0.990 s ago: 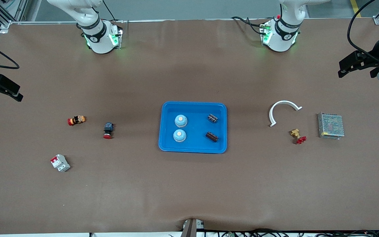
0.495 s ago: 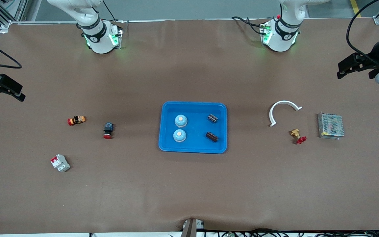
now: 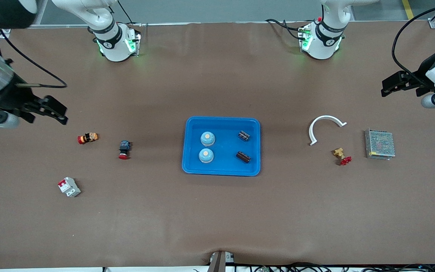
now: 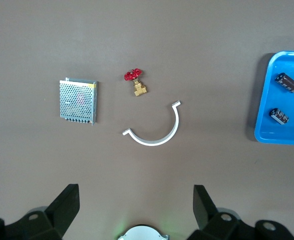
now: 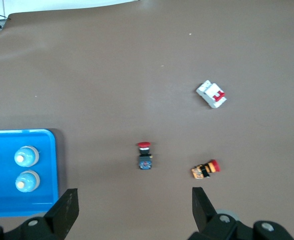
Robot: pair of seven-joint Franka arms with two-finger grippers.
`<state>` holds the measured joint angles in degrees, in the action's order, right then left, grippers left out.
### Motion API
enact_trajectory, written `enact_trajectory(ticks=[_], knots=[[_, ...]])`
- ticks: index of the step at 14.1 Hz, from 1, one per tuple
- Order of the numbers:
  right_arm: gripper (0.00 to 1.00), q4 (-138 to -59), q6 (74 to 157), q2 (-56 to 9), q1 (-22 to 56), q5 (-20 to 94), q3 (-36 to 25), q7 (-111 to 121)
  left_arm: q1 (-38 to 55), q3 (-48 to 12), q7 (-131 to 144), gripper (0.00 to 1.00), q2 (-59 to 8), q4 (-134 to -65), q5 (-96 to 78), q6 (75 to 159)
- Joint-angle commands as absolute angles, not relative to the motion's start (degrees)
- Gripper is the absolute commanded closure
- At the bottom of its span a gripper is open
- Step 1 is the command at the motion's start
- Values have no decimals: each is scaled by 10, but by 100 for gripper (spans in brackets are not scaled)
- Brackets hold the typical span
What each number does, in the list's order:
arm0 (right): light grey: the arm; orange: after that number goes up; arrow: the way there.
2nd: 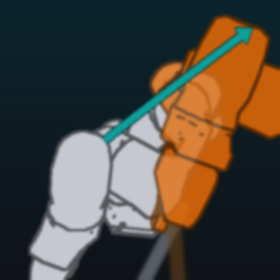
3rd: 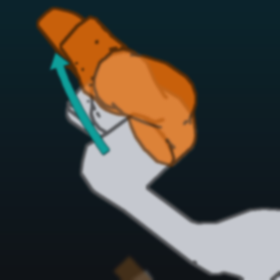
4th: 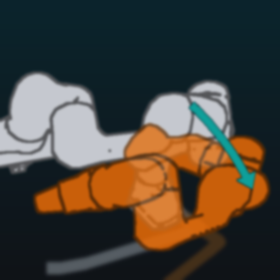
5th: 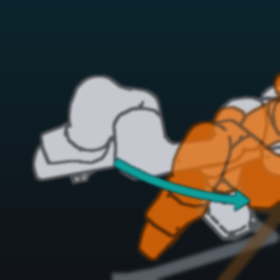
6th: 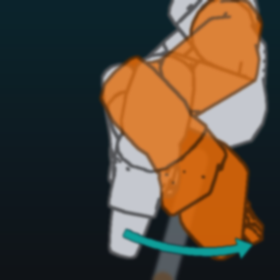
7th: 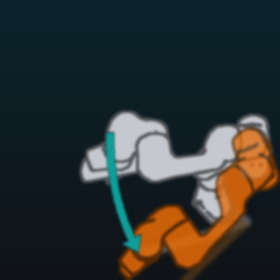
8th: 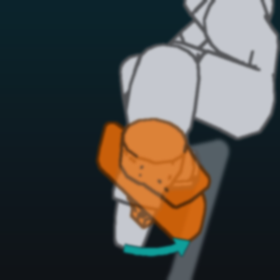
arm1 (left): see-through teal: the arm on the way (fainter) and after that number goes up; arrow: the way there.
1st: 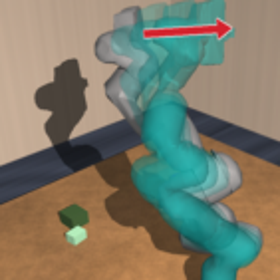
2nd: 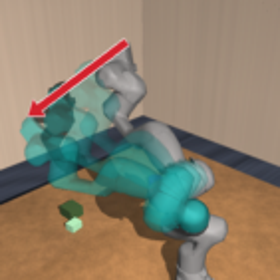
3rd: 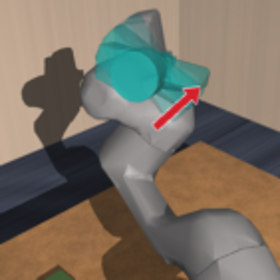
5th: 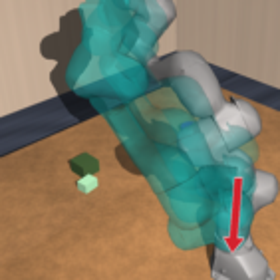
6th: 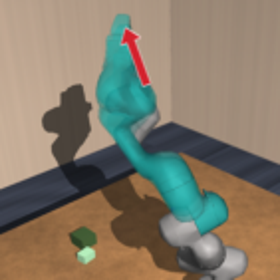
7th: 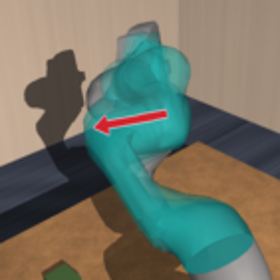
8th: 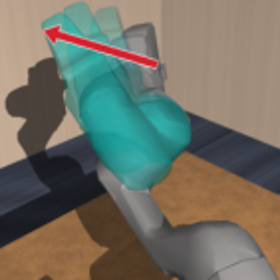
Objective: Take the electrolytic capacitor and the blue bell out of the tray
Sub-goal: 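Move both grippers from rest toward the blue tray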
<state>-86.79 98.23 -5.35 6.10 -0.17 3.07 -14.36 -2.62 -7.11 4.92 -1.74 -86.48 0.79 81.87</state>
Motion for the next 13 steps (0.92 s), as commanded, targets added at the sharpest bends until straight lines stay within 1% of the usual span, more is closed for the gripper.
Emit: enact_trajectory(ticks=[1, 3, 5, 7, 10, 13], knots=[[0, -863, 1009, -83, 90, -3, 27, -199, -21, -76, 88, 0, -21, -872, 20, 824], [0, -864, 1035, -106, 123, -6, 27, -244, -12, -79, 115, 0, -25, -884, 14, 842], [0, -864, 1055, -128, 146, -11, 27, -285, -1, -96, 171, 0, -25, -908, 13, 871], [0, -865, 1066, -145, 152, -5, 27, -288, -1, -125, 224, 0, -37, -923, 13, 902], [0, -867, 1077, -165, 165, -4, 27, -292, 0, -166, 304, 0, -66, -924, 13, 930], [0, -871, 1100, -183, 188, -5, 26, -352, 1, -198, 362, 0, -90, -929, 13, 954]])
